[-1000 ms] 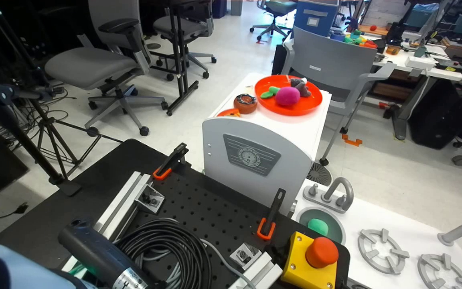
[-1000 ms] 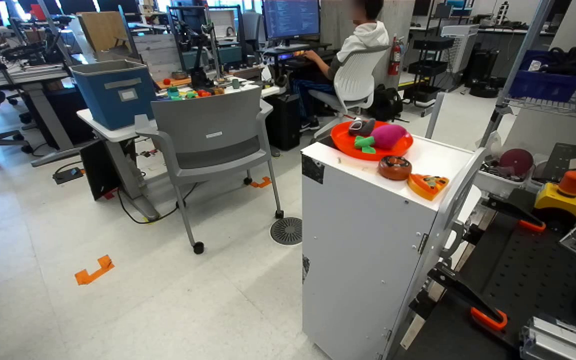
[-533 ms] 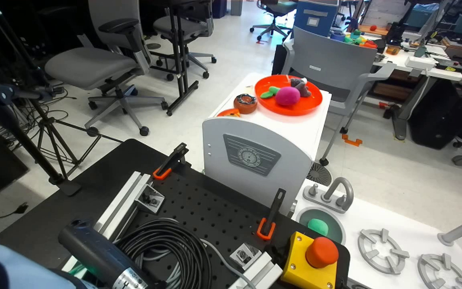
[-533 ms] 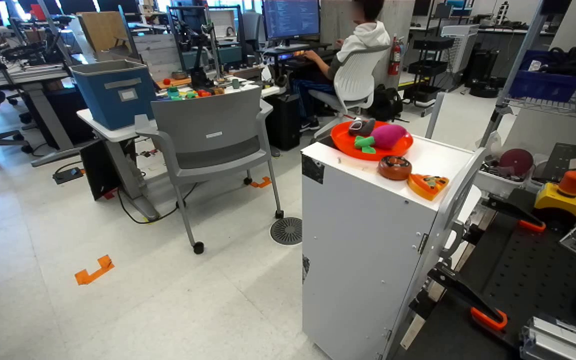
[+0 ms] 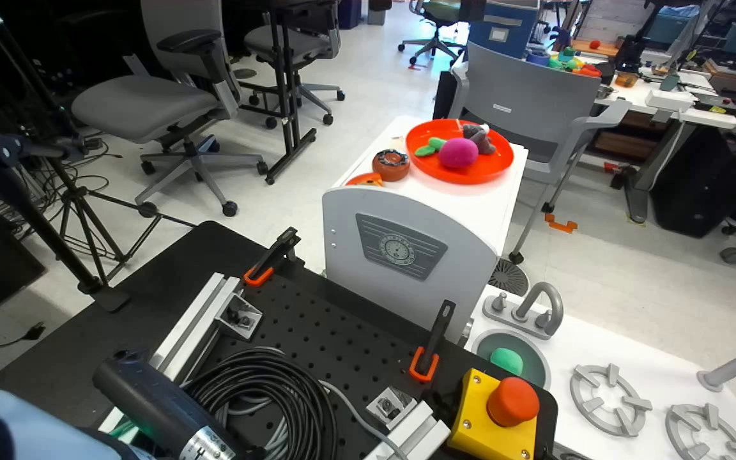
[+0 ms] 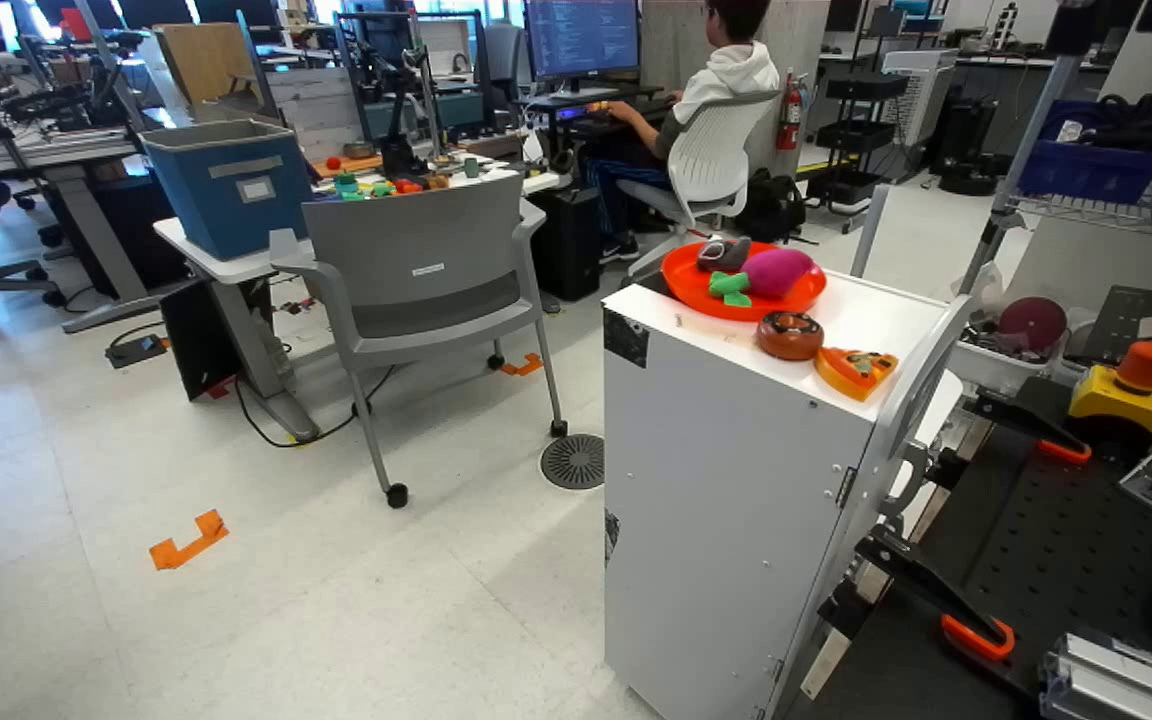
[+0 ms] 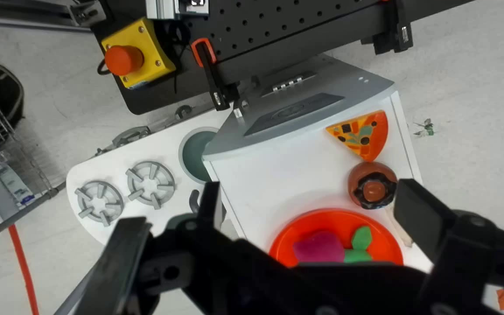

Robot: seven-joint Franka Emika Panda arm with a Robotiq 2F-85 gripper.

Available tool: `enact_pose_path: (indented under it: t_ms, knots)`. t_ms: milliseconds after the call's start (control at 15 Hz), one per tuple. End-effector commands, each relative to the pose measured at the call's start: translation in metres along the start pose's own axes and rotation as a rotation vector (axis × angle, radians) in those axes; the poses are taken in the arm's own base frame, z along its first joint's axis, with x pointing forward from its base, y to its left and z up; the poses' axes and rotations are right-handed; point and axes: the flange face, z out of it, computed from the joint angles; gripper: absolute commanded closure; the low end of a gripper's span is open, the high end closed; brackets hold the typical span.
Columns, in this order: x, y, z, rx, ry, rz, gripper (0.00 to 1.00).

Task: Put the purple plush toy in the sink

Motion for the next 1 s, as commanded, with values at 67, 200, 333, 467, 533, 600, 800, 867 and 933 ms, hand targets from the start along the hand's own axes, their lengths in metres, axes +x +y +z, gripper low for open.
enact_pose_path:
  t_ms: [67,200,333,467,533,600,800,867,933]
  knots:
    - [0.001,-0.005,0.002,0.047,0.061,-0.095,0.00]
    - [0.001,-0.009,0.002,0.052,0.073,-0.125,0.00]
    - [0.003,-0.009,0.000,0.077,0.075,-0.133,0.00]
    - [0.005,-0.006,-0.002,0.100,0.071,-0.131,0.00]
    - [0.007,-0.002,-0.003,0.116,0.067,-0.123,0.00]
    - [0.010,0.003,-0.003,0.130,0.061,-0.113,0.00]
    - [0.018,0.021,-0.005,0.178,0.046,-0.076,0.00]
    - [0.021,0.026,-0.006,0.192,0.042,-0.062,0.00]
    - [0.023,0.030,-0.007,0.203,0.041,-0.053,0.00]
